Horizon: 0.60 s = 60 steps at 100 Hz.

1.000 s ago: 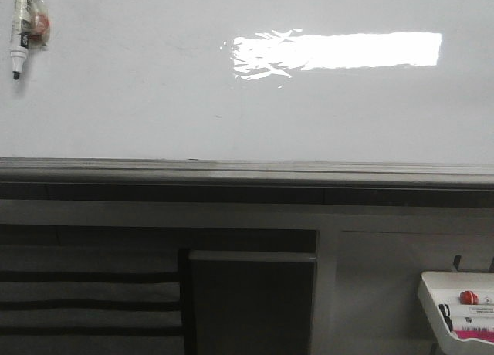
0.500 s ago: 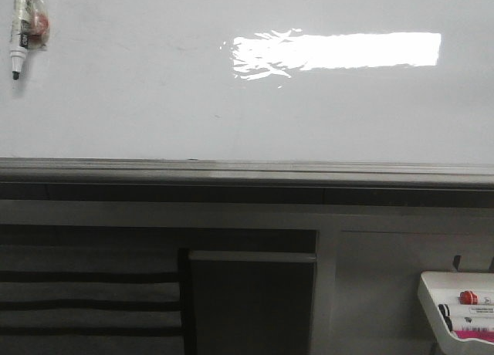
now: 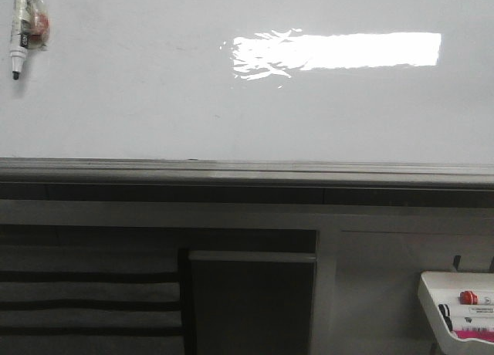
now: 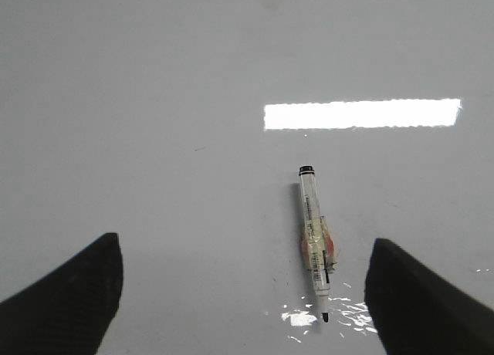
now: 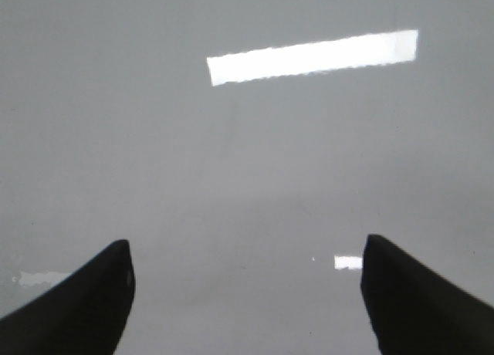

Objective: Write number 3 on whiteboard

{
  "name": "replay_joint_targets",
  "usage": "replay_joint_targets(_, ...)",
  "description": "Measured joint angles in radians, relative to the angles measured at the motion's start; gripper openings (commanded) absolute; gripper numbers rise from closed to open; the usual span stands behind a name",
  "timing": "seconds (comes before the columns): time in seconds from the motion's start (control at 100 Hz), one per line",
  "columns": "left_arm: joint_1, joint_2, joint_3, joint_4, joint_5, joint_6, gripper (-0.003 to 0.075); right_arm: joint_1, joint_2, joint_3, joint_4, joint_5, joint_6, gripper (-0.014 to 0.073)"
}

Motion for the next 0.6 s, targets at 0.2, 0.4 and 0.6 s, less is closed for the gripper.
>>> replay_joint_targets(0.2, 0.000, 0.000, 0.000, 0.000, -0.015, 0.000, 0.0597, 0.000, 0.000, 0.000, 0.000, -0.014, 0.000, 0.0558)
replay_joint_targets(0.4, 0.000, 0.000, 0.000, 0.000, -0.023, 0.000, 0.0597, 0.000, 0.000, 0.000, 0.000, -0.016, 0.000, 0.0558)
replay_joint_targets(0.6, 0.000, 0.019, -0.006, 0.000, 0.000, 0.000, 0.0597, 0.000, 0.000, 0.000, 0.000, -0.025, 0.000, 0.0558)
